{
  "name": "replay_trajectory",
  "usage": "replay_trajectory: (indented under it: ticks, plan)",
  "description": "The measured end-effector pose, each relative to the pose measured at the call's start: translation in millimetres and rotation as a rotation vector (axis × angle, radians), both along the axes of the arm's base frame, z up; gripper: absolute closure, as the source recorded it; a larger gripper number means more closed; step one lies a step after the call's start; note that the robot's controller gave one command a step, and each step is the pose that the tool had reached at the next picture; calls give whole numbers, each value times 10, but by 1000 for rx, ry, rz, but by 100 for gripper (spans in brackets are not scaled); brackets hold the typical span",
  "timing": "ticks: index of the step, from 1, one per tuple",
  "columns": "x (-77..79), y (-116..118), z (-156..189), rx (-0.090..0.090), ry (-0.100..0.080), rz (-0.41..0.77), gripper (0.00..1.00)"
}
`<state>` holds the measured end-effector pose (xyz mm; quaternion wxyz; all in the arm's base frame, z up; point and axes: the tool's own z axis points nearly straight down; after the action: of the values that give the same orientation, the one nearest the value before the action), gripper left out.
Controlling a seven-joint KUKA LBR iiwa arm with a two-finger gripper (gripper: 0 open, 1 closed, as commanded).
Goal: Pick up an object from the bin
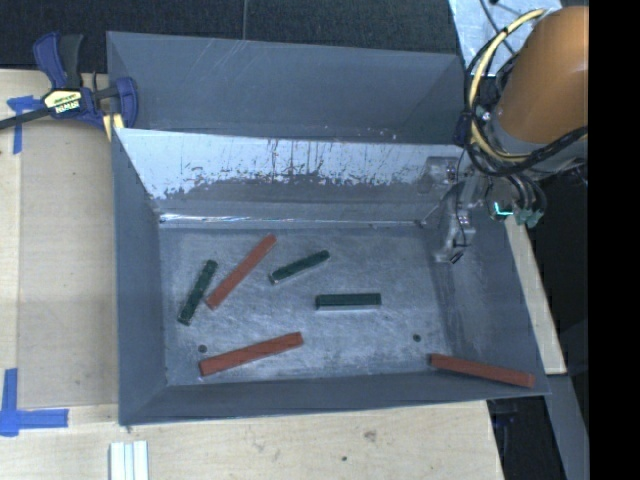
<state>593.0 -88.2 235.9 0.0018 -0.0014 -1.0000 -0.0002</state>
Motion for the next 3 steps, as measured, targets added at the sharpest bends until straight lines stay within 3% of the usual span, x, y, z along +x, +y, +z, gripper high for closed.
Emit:
replay_trajectory:
  ticks: [1, 2, 3]
  plan:
    - [-137, 510, -1435, 2, 2, 47, 0]
    - [-815, 1074, -1673, 1, 0, -68, 0]
    - [-783, 1047, -1651, -1, -8, -69, 100]
